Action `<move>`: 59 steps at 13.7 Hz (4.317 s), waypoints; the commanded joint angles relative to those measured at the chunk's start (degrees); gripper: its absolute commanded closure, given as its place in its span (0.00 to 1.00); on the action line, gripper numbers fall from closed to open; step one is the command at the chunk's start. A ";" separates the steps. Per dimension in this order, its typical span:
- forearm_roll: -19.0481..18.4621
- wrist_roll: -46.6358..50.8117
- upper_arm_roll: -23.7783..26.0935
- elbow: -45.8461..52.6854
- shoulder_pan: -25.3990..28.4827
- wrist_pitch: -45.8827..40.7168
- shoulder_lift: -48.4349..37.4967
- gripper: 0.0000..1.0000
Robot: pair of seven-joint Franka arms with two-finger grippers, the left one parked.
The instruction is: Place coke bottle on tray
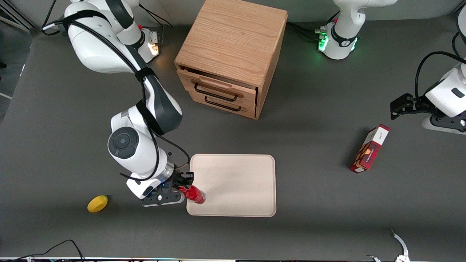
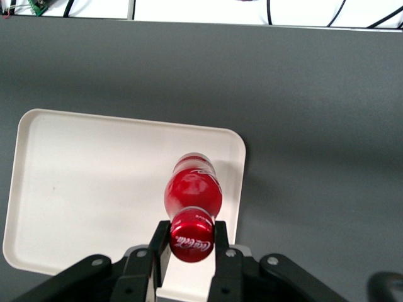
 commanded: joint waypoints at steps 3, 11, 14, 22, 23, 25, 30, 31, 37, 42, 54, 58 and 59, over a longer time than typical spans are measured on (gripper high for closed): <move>0.47 1.11 -0.39 2.45 0.41 1.67 2.44 1.00; -1.46 1.46 -0.56 1.31 0.94 1.67 4.02 1.00; -5.06 1.63 -1.35 1.40 1.73 1.67 4.20 0.89; -4.89 1.37 -1.35 1.40 1.64 1.67 4.20 0.00; -4.80 1.46 -1.35 1.40 1.56 1.67 4.20 0.00; -4.72 1.46 -1.27 1.40 1.47 1.41 4.03 0.00; -3.05 1.46 -0.74 0.09 -0.11 -2.54 -0.09 0.00; -2.52 1.20 -0.56 -1.92 -1.33 -2.90 -1.93 0.00; 2.32 -3.54 -0.30 -25.03 -9.06 -2.99 -22.05 0.00; 2.49 -8.73 -0.21 -37.16 -16.27 -3.43 -35.94 0.00; 2.23 -22.67 -1.00 -39.75 -22.44 -13.76 -46.69 0.00; 2.32 -23.15 -1.26 -31.76 -22.96 -20.83 -45.98 0.00; 2.49 -23.24 -1.18 -30.00 -23.14 -21.53 -45.90 0.00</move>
